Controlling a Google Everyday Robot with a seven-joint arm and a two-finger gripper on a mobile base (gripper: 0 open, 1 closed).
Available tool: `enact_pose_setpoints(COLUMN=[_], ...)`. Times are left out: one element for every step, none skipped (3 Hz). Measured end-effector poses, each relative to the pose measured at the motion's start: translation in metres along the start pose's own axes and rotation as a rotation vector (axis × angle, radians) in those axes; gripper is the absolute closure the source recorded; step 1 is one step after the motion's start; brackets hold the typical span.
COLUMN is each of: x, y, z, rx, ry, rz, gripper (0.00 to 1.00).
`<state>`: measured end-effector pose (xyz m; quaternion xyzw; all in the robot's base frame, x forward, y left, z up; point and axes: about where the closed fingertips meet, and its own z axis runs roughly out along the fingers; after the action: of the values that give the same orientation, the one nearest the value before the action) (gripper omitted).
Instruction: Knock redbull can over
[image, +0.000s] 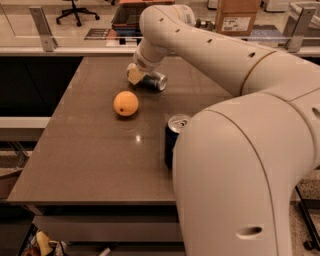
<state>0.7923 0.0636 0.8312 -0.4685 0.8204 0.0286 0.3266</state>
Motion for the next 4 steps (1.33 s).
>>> enact_pose_setpoints(x=[-0.0037, -0.0046, -0.0042, -0.0048], y=[0.0031, 0.0027, 0.0044, 0.0042], z=[0.0032, 0.0021, 0.0045, 0.0038], rx=[-0.019, -0.019, -0.023, -0.023], ry=[0.000, 0.000, 0.002, 0.002], rz=[-0.007, -0.007, -0.008, -0.008], gripper=[1.00, 0.81, 0.59, 0.36])
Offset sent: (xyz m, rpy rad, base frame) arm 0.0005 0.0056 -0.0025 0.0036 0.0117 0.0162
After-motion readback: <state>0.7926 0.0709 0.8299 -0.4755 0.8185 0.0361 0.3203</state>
